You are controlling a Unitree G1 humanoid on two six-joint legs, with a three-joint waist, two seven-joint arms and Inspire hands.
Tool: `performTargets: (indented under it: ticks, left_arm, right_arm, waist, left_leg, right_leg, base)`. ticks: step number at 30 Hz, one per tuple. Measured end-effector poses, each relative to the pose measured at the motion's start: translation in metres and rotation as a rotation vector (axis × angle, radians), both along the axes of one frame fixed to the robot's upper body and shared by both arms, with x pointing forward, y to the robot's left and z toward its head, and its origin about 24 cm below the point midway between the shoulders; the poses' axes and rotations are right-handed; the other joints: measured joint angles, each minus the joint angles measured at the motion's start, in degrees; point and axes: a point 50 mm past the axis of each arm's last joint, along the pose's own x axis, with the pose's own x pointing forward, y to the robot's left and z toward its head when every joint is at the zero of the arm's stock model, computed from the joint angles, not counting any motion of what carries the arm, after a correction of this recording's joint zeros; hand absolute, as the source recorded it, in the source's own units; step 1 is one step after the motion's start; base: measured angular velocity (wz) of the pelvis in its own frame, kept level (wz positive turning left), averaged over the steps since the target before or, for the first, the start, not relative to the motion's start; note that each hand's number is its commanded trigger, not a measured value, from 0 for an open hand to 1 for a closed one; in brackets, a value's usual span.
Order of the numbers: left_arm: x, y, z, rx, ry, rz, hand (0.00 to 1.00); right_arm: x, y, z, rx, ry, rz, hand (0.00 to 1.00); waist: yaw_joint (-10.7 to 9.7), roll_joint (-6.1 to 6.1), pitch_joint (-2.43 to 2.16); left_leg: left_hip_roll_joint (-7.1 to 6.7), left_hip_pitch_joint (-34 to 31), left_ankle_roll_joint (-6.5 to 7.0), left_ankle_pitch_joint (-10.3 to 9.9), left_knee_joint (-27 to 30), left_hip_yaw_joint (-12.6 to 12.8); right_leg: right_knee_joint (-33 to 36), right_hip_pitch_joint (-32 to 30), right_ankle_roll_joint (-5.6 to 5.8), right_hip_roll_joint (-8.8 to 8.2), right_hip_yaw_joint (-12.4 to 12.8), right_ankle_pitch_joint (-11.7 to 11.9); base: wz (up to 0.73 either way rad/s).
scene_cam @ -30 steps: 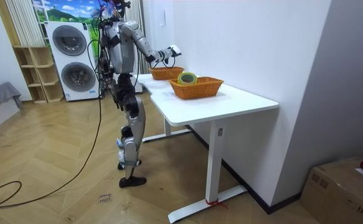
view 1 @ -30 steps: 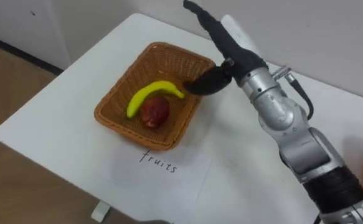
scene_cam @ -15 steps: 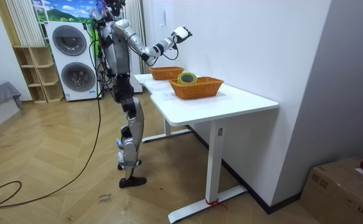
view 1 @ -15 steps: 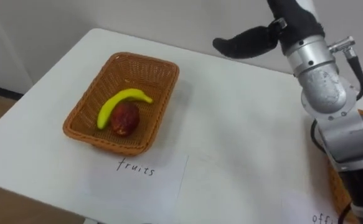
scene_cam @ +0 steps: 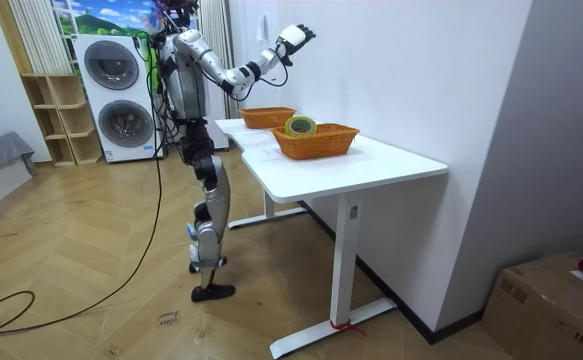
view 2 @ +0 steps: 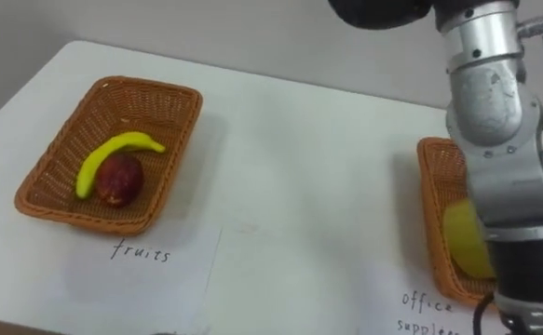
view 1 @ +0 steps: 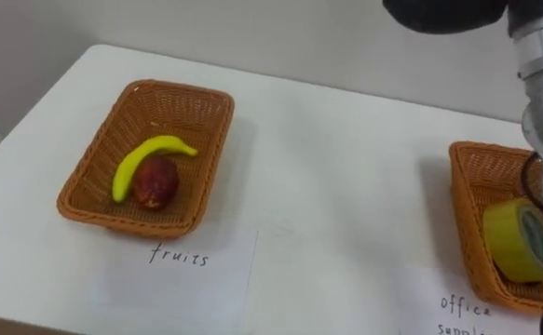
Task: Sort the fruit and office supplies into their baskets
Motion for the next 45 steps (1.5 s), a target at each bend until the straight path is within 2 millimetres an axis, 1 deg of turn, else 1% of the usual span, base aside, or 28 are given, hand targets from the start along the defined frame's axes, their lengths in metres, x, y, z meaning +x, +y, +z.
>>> performTargets:
  ticks: [1,2,4,5,6,7,8,9,13,14,16,18,21,23,26,28,30,33,34,35,36,38,39,41,42,43,44,45]
  left_arm:
    - [-0.003,0.001,0.0,0.002,0.003,0.006,0.0]
    - [-0.006,0.001,0.0,0.005,0.005,0.015,0.0]
    - [-0.013,0.003,0.0,0.019,0.012,0.029,0.0]
    - [-0.017,0.004,0.0,0.023,0.018,0.038,0.0]
    - [-0.019,0.004,0.0,0.025,0.022,0.04,0.0]
    - [-0.019,0.004,0.0,0.026,0.02,0.04,0.0]
    - [-0.018,0.004,0.001,0.03,0.011,0.039,0.0]
    - [-0.019,0.004,0.001,0.034,0.007,0.039,0.0]
    - [-0.017,0.004,0.002,0.048,-0.018,0.035,0.0]
    - [-0.019,0.004,0.002,0.054,-0.014,0.038,0.0]
    - [-0.021,0.005,0.002,0.056,-0.01,0.043,0.0]
    - [-0.024,0.005,0.002,0.056,-0.006,0.046,0.0]
    - [-0.027,0.005,0.002,0.056,0.0,0.048,0.0]
    - [-0.028,0.005,0.002,0.056,0.002,0.049,0.0]
    - [-0.031,0.006,0.002,0.067,0.004,0.055,0.0]
    - [-0.031,0.006,0.002,0.075,0.001,0.058,0.0]
    - [-0.03,0.008,0.003,0.073,-0.013,0.085,0.0]
    - [-0.035,0.009,0.003,0.071,-0.027,0.147,0.0]
    - [-0.034,0.01,0.004,0.078,-0.034,0.152,0.0]
    - [-0.034,0.011,0.005,0.081,-0.042,0.16,0.0]
    - [-0.034,0.012,0.005,0.084,-0.045,0.166,0.0]
    - [-0.034,0.014,0.006,0.084,-0.054,0.195,0.0]
    - [-0.033,0.014,0.006,0.081,-0.057,0.206,0.0]
    - [-0.034,0.015,0.006,0.067,-0.071,0.249,0.0]
    - [-0.033,0.015,0.006,0.062,-0.08,0.267,0.0]
    - [-0.033,0.015,0.006,0.06,-0.085,0.275,0.0]
    - [-0.033,0.015,0.006,0.059,-0.089,0.28,0.0]
    - [-0.033,0.015,0.006,0.059,-0.088,0.28,0.0]
  right_arm:
    - [-0.001,-0.005,0.003,0.013,-0.009,-0.009,0.0]
    - [-0.004,-0.014,0.007,0.032,-0.027,-0.034,0.0]
    - [-0.009,-0.027,0.011,0.058,-0.051,-0.08,0.0]
    - [-0.013,-0.038,0.009,0.096,-0.058,-0.106,0.0]
    - [-0.016,-0.047,0.005,0.151,-0.053,-0.122,0.0]
    - [-0.017,-0.052,0.002,0.178,-0.047,-0.132,0.0]
    - [-0.018,-0.06,-0.005,0.227,-0.034,-0.152,0.0]
    - [-0.021,-0.065,-0.011,0.264,-0.02,-0.166,0.0]
    - [-0.033,-0.083,-0.032,0.357,0.031,-0.206,0.0]
    - [-0.037,-0.088,-0.036,0.402,0.035,-0.218,0.0]
    - [-0.045,-0.099,-0.041,0.451,0.026,-0.262,0.0]
    - [-0.052,-0.113,-0.047,0.507,0.008,-0.322,0.0]
    - [-0.065,-0.14,-0.065,0.633,0.006,-0.466,0.0]
    - [-0.075,-0.149,-0.074,0.683,0.009,-0.523,0.0]
    - [-0.083,-0.16,-0.087,0.736,0.023,-0.604,0.0]
    - [-0.092,-0.169,-0.093,0.754,0.019,-0.673,0.0]
    - [-0.103,-0.178,-0.098,0.774,0.004,-0.75,0.0]
    - [-0.118,-0.19,-0.104,0.84,-0.029,-0.84,0.0]
    - [-0.129,-0.196,-0.109,0.883,-0.041,-0.874,0.0]
    - [-0.14,-0.203,-0.116,0.917,-0.041,-0.917,0.0]
    - [-0.145,-0.206,-0.122,0.936,-0.035,-0.94,0.0]
    - [-0.162,-0.215,-0.145,1.01,0.01,-1.042,0.0]
    - [-0.165,-0.217,-0.15,1.032,0.019,-1.065,0.0]
    - [-0.176,-0.218,-0.169,1.133,0.032,-1.129,0.0]
    - [-0.187,-0.219,-0.181,1.184,0.039,-1.177,0.0]
    - [-0.194,-0.219,-0.189,1.209,0.049,-1.209,0.0]
    - [-0.205,-0.219,-0.204,1.255,0.07,-1.275,0.0]
    - [-0.209,-0.217,-0.21,1.278,0.075,-1.305,0.0]
  waist:
    - [-0.22,-0.01,-0.01]
    - [-0.56,-0.06,-0.04]
    - [-2.07,-0.15,-0.1]
    - [-2.91,-0.2,-0.13]
    - [-3.45,-0.23,-0.15]
    - [-3.59,-0.25,-0.15]
    - [-4.47,-0.28,-0.15]
    - [-4.82,-0.28,-0.14]
    - [-5.25,-0.27,-0.1]
    - [-6.16,-0.28,-0.11]
    - [-6.58,-0.29,-0.13]
    - [-6.87,-0.3,-0.14]
    - [-8.18,-0.56,-0.31]
    - [-8.53,-0.54,-0.33]
    - [-9.68,-0.57,-0.34]
    - [-9.82,-0.6,-0.4]
    - [-10.14,-0.66,-0.44]
    - [-11.31,-0.64,-0.53]
    - [-11.35,-0.74,-0.56]
    - [-11.36,-0.82,-0.61]
    - [-11.47,-0.93,-0.69]
    - [-12.01,-1.17,-0.8]
    - [-12.24,-1.13,-0.81]
    - [-12.85,-0.81,-0.79]
    - [-13.09,-0.73,-0.75]
    - [-13.19,-0.58,-0.67]
    - [-13.23,-0.83,-0.63]
    - [-13.17,-0.81,-0.58]
  left_leg:
    - [0.03,0.08,-0.01,-0.01,-0.12,0.13]
    - [0.16,0.32,-0.04,-0.04,-0.45,0.71]
    - [0.27,0.33,-0.06,-0.17,-0.51,1.0]
    - [0.29,0.39,-0.05,-0.25,-0.5,1.02]
    - [0.29,0.53,-0.04,-0.33,-0.5,1.08]
    - [0.31,0.56,-0.04,-0.36,-0.5,1.2]
    - [0.36,0.6,-0.04,-0.41,-0.49,1.48]
    - [0.4,0.64,-0.04,-0.43,-0.49,1.74]
    - [0.77,1.09,-0.15,-0.79,-0.52,3.2]
    - [0.84,1.1,-0.22,-0.87,-0.57,3.33]
    - [0.9,1.16,-0.26,-0.91,-0.6,3.51]
    - [0.97,1.39,-0.29,-0.94,-0.72,3.84]
    - [0.95,1.36,-0.29,-0.94,-0.74,3.92]
    - [0.94,1.41,-0.28,-0.95,-0.75,3.93]
    - [0.92,1.44,-0.29,-0.96,-0.92,4.35]
    - [0.93,1.49,-0.35,-1.01,-1.0,4.6]
    - [1.06,1.44,-0.36,-1.02,-0.99,4.63]
    - [1.27,1.45,-0.42,-1.23,-0.9,4.86]
    - [1.34,1.4,-0.47,-1.31,-0.89,4.9]
    - [1.46,1.34,-0.55,-1.42,-0.89,4.97]
    - [1.51,1.35,-0.57,-1.45,-0.89,4.99]
    - [1.65,1.4,-0.64,-1.49,-0.95,5.29]
    - [1.7,1.42,-0.65,-1.5,-0.97,5.64]
    - [1.78,1.49,-0.66,-1.51,-1.38,6.47]
    - [1.78,1.57,-0.66,-1.51,-1.38,6.47]
    - [1.79,1.62,-0.67,-1.52,-1.38,6.51]
    - [1.8,1.64,-0.69,-1.56,-1.42,6.64]
    - [1.81,1.62,-0.69,-1.61,-1.46,6.81]
  right_leg:
    - [0.0,-0.04,0.0,0.05,0.28,0.0]
    - [0.0,-0.26,0.0,0.16,0.93,0.0]
    - [-0.01,-0.29,-0.01,0.23,1.07,0.0]
    - [-0.05,-0.17,-0.01,0.26,1.06,0.01]
    - [-0.1,0.0,-0.01,0.27,1.06,0.01]
    - [-0.11,0.02,-0.01,0.28,1.07,0.0]
    - [-0.11,0.02,-0.01,0.29,1.1,0.01]
    - [-0.1,0.0,-0.01,0.32,1.23,0.0]
    - [0.13,-0.45,-0.08,0.68,2.51,0.05]
    - [0.12,-0.43,-0.11,0.79,2.76,0.07]
    - [0.11,-0.43,-0.12,0.9,3.04,0.07]
    - [0.06,-0.43,-0.14,1.0,3.34,0.09]
    - [0.06,-0.67,-0.15,0.99,3.48,0.09]
    - [0.07,-0.66,-0.15,0.99,3.49,0.09]
    - [0.04,-0.73,-0.16,1.14,4.08,0.1]
    - [0.04,-0.71,-0.18,1.23,4.4,0.11]
    - [0.05,-0.83,-0.19,1.24,4.39,0.11]
    - [0.01,-1.06,-0.24,1.37,4.73,0.14]
    - [0.02,-1.11,-0.27,1.49,4.98,0.16]
    - [0.01,-1.05,-0.29,1.61,5.17,0.17]
    - [0.01,-1.03,-0.29,1.65,5.24,0.18]
    - [0.02,-1.07,-0.29,1.77,5.51,0.17]
    - [0.04,-1.19,-0.29,1.81,5.71,0.17]
    - [0.04,-1.59,-0.45,1.9,6.0,0.27]
    - [0.02,-1.5,-0.45,1.92,5.98,0.27]
    - [0.03,-1.49,-0.45,1.93,6.0,0.27]
    - [0.04,-1.6,-0.45,1.97,6.16,0.27]
    - [0.04,-1.72,-0.45,2.0,6.37,0.27]
  base:
    - [-0.17]
    - [-0.21]
    - [-0.11]
    - [0.0]
    - [-0.03]
    - [-0.07]
    - [-0.08]
    - [-0.1]
    - [-0.2]
    - [-0.13]
    - [-0.08]
    - [-0.09]
    - [-0.01]
    - [0.0]
    - [-0.07]
    - [-0.08]
    - [0.0]
    - [-0.06]
    - [-0.05]
    - [-0.04]
    - [0.0]
    - [-0.05]
    - [-0.19]
    - [-0.17]
    - [0.0]
    - [0.0]
    - [-0.06]
    - [-0.17]
